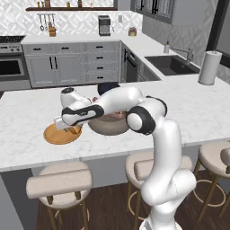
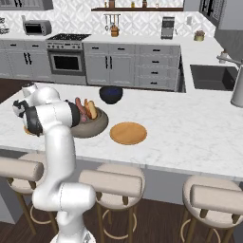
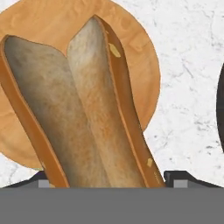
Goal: Place one bun and one sausage from the bowl on each plate.
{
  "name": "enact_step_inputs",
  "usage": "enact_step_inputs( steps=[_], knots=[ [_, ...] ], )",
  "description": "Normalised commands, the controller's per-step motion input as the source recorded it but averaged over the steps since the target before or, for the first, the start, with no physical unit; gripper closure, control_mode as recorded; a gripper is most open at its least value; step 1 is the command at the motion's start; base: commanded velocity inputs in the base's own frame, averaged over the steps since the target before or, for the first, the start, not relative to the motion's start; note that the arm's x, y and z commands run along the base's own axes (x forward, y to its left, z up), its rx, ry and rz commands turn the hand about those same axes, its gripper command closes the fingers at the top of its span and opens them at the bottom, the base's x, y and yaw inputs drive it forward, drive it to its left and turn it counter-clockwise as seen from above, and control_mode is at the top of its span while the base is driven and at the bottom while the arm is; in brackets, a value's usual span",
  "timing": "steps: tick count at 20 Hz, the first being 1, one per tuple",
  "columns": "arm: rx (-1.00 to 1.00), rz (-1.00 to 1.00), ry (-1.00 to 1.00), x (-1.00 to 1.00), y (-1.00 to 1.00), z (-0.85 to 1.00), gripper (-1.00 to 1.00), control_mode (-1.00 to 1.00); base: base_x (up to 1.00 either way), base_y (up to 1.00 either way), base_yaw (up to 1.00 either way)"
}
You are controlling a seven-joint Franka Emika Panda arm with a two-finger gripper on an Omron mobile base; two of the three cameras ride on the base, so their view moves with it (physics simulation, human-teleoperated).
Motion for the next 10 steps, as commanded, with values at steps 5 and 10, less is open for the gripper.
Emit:
enact_step_inputs(
  steps=[5,10],
  knots=[
    [0.0,-0.03,-0.01,0.43,0.09,-0.45,-1.0,-1.0,0.0,0.0,0.0],
    [0.0,0.0,-0.06,0.0,0.0,0.2,-1.0,-1.0,0.0,0.0,0.0]
  ],
)
